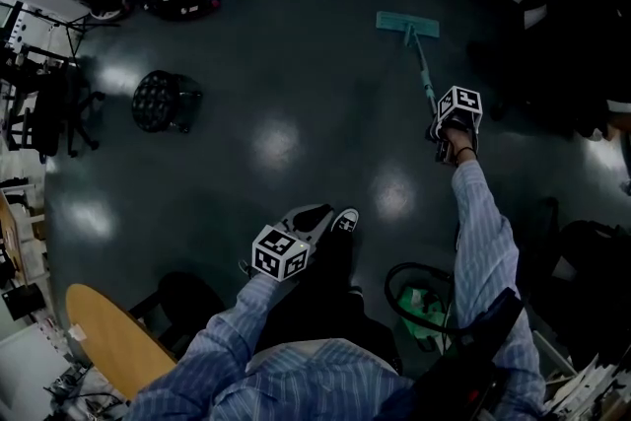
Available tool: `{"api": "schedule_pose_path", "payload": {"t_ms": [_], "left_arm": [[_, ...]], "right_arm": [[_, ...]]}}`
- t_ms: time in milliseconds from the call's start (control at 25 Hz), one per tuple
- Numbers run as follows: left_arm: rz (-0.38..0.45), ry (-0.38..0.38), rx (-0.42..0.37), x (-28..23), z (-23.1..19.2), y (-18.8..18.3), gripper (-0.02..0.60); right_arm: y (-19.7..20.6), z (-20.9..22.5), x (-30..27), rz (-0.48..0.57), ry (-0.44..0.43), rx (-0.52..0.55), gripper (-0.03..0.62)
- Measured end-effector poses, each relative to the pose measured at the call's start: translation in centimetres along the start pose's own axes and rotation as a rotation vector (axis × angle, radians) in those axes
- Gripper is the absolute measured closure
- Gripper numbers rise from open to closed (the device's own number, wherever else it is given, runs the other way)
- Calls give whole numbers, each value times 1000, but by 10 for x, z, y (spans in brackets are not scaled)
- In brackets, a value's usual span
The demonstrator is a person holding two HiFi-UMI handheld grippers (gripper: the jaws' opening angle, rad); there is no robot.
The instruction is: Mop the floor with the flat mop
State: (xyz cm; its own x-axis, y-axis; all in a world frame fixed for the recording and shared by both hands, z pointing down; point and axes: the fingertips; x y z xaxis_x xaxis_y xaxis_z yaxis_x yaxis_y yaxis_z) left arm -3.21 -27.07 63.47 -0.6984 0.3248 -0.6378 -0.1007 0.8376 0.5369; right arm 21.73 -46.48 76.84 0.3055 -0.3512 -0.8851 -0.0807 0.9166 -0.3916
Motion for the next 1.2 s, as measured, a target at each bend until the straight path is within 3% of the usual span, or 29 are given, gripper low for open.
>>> {"api": "schedule_pose_path", "payload": {"t_ms": [360, 680, 1200], "left_arm": [[15, 27, -50, 9, 28, 9, 546], [41, 43, -74, 26, 65, 41, 546], [63, 63, -127, 77, 133, 130, 546]], "right_arm": [[90, 9, -28, -10, -34, 12, 523], [218, 29, -67, -30, -40, 28, 523], [458, 64, -140, -86, -38, 53, 523]]}}
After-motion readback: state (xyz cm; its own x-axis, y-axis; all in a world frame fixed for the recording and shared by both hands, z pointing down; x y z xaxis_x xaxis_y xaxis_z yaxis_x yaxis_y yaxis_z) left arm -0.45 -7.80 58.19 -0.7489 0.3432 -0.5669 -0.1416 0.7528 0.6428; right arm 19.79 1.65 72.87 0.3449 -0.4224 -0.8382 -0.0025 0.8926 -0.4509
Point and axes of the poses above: the fingertips, and each gripper's own axes: x backward along the fingers, z to its right, y out of its underside, and after that the axes turned 10 degrees about -z, right-handed
